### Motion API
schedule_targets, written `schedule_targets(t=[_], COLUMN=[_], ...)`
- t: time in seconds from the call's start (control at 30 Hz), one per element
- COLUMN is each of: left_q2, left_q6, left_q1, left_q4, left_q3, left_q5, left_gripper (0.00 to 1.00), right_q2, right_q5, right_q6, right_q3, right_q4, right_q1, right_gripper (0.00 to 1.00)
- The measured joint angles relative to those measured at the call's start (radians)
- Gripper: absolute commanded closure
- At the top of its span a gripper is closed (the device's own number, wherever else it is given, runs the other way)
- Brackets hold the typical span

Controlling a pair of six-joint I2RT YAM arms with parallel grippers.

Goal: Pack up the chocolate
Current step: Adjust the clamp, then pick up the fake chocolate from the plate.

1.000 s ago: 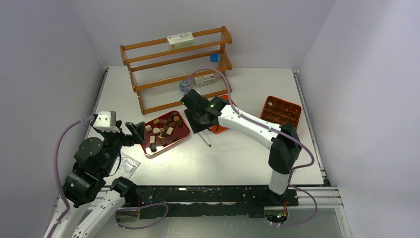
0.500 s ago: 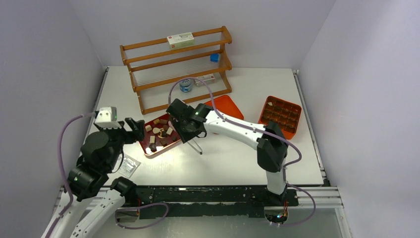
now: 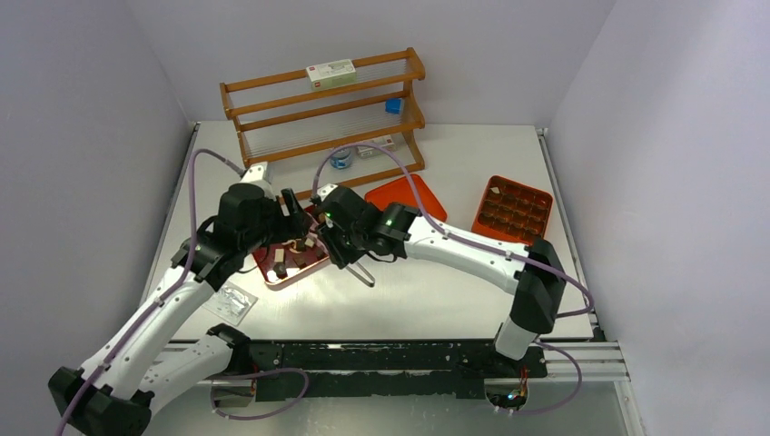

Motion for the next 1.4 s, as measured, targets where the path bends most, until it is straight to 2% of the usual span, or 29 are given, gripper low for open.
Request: schedule_targets(t=[0.17, 0.3, 0.57, 0.83, 1.0, 1.17, 1.4], left_q2=[0.066, 0.061, 0.024, -0.111, -0.307, -0.503, -0.451], left_q6=[-0.025, -0.037, -0.037, 0.022, 0.1, 0.159, 0.19], left_q1=[0.0, 0.0, 0.002, 0.002, 0.002, 0.002, 0.002], left_q4=[0.022, 0.026, 0.043, -0.038, -0.029, 0.021, 0.019], left_q3=[-0.019, -0.08, -0.103, -0.057, -0.029, -0.068, -0.08], left_q5=[0.021, 0.004, -0.016, -0.112, -0.2, -0.272, -0.285], left_gripper=[0.27, 0.29, 0.26, 0.19, 0.11, 0.03, 0.03], right_q2=[-0.081, -0.168, -0.172, -0.074, 0.031, 0.105, 0.202], right_q5=[0.022, 0.049, 0.054, 0.087, 0.105, 0.103, 0.106], right_q6=[0.0, 0.002, 0.006, 0.024, 0.037, 0.048, 0.049], right_q3=[-0.056, -0.086, -0.092, -0.039, 0.048, 0.109, 0.204], right_q4=[0.037, 0.066, 0.082, 0.048, -0.007, -0.056, -0.132], right_q1=[0.01, 0.01, 0.013, 0.011, 0.011, 0.011, 0.011], right_gripper=[0.6, 0.6, 0.6, 0.59, 0.58, 0.58, 0.57])
